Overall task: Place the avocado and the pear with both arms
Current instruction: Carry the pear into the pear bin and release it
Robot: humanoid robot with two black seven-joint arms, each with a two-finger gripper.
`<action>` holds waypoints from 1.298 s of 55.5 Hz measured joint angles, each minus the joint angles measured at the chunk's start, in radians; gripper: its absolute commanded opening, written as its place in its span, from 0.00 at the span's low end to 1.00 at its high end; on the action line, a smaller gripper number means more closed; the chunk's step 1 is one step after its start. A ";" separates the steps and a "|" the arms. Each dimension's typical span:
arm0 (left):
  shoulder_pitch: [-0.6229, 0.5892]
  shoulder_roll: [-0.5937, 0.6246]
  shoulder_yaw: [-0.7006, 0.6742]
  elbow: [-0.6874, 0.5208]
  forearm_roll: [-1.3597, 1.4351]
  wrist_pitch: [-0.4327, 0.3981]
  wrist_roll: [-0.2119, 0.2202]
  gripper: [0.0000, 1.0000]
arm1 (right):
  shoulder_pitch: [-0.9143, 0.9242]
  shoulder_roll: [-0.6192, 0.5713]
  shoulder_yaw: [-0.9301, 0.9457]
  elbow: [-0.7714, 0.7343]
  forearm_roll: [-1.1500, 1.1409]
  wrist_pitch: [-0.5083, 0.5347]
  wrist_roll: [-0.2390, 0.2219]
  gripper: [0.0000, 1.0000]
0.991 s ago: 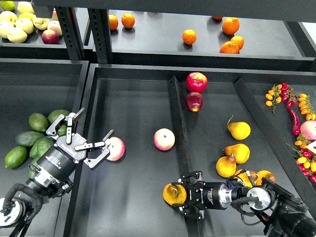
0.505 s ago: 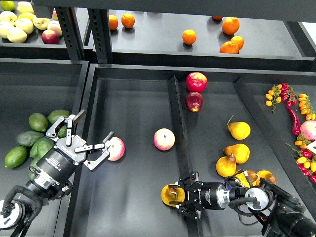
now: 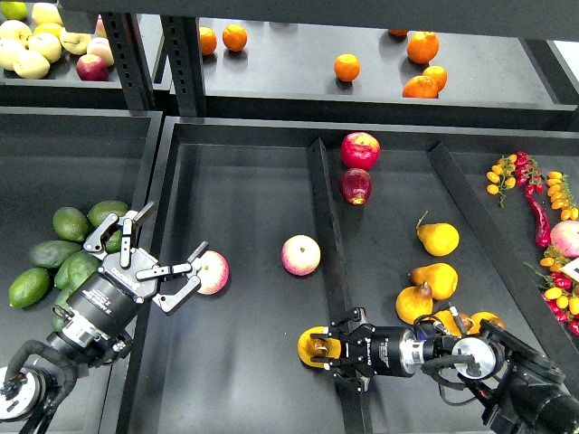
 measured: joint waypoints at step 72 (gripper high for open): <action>0.007 0.000 0.009 0.008 0.000 0.000 0.000 0.99 | -0.245 -0.322 0.177 0.191 0.077 0.000 0.000 0.27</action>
